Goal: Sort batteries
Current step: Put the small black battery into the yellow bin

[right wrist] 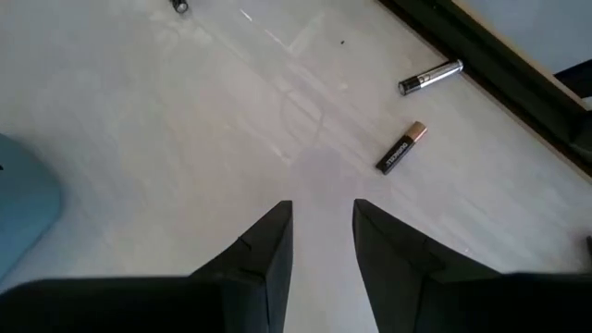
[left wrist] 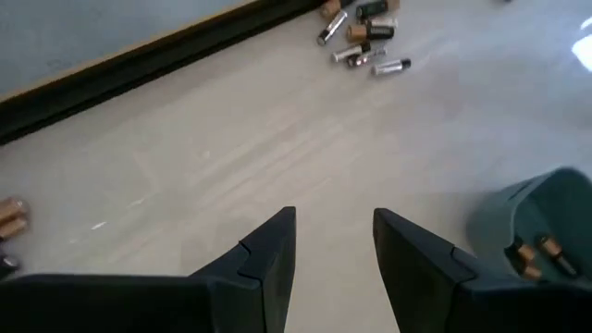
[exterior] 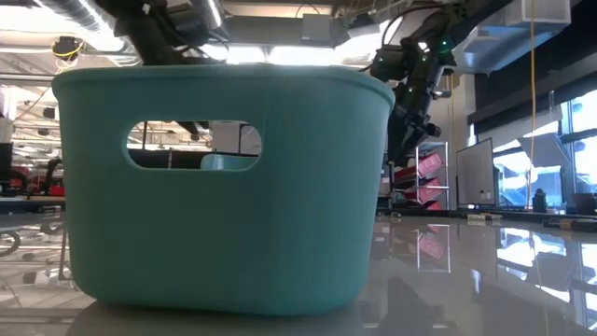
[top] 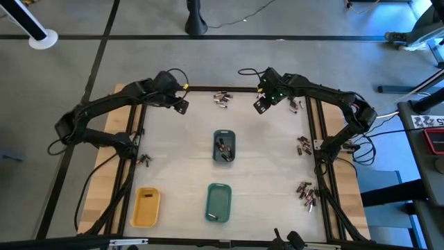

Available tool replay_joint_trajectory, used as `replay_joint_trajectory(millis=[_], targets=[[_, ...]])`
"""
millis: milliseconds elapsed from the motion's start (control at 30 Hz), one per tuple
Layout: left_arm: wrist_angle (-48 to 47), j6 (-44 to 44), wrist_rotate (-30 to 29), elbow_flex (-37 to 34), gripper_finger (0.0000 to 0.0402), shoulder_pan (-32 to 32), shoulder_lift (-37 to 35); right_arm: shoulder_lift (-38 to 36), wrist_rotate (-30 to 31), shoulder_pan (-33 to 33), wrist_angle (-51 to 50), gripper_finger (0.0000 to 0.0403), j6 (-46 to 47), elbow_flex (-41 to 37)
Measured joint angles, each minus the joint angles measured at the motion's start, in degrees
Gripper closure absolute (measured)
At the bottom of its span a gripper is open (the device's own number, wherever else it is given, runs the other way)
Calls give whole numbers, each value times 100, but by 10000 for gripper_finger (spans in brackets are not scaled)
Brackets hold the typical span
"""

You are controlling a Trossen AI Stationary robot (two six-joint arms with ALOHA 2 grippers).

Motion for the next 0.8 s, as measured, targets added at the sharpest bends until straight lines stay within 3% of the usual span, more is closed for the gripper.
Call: replay_joint_trajectory(millis=[500, 800], targets=[[196, -399, 11, -497, 265, 37, -423, 111, 561, -868, 152, 285, 765, -34], [346, -479, 13, -497, 265, 37, -423, 875, 461, -924, 483, 285, 771, -34]])
